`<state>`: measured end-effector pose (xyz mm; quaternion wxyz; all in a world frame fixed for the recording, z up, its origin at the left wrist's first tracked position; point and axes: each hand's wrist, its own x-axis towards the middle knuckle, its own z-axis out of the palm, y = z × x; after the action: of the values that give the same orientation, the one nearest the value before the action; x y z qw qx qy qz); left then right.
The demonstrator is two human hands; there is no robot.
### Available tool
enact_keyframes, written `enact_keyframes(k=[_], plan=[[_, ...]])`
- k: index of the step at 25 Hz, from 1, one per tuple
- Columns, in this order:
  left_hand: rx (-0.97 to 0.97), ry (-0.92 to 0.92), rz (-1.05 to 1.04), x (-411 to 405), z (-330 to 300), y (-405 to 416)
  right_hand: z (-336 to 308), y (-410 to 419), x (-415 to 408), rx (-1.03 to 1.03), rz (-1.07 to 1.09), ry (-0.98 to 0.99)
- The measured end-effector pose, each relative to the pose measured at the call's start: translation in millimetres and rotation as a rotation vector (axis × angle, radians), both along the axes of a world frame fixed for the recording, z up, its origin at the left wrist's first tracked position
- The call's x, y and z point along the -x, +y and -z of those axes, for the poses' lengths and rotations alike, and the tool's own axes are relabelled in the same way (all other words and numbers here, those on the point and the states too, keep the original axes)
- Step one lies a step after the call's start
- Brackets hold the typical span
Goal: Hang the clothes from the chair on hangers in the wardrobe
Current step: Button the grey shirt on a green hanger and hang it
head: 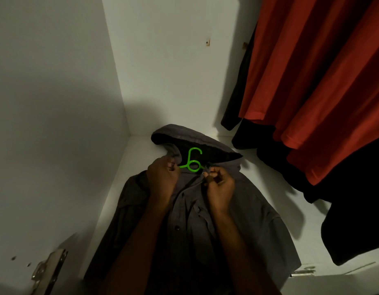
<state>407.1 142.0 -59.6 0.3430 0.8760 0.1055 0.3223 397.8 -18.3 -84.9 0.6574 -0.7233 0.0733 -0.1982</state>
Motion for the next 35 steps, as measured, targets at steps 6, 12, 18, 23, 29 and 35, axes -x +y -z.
enact_keyframes(k=[6, 12, 18, 23, 29, 35], plan=[[0.637, 0.114, 0.397, 2.2, -0.2, -7.7, -6.2, 3.0, 1.7, -0.014, -0.115, -0.047], [0.835, 0.154, 0.465, 4.2, -1.9, -9.7, -8.6, 6.9, 0.2, -0.272, -0.191, 0.076], [0.854, 0.205, 0.470, 4.3, 0.1, -11.0, -13.3, 7.9, -0.4, -0.347, -0.177, 0.107], [0.856, 0.192, 0.453, 2.1, 3.0, -9.4, -10.7, 9.3, -3.4, -0.297, -0.136, 0.105], [0.824, 0.161, 0.409, 5.3, 0.7, -13.5, -6.6, 8.0, -4.9, -0.307, -0.169, 0.096], [0.791, 0.166, 0.376, 5.8, 2.2, -14.8, -5.7, 7.2, -4.2, -0.299, -0.174, 0.088]])
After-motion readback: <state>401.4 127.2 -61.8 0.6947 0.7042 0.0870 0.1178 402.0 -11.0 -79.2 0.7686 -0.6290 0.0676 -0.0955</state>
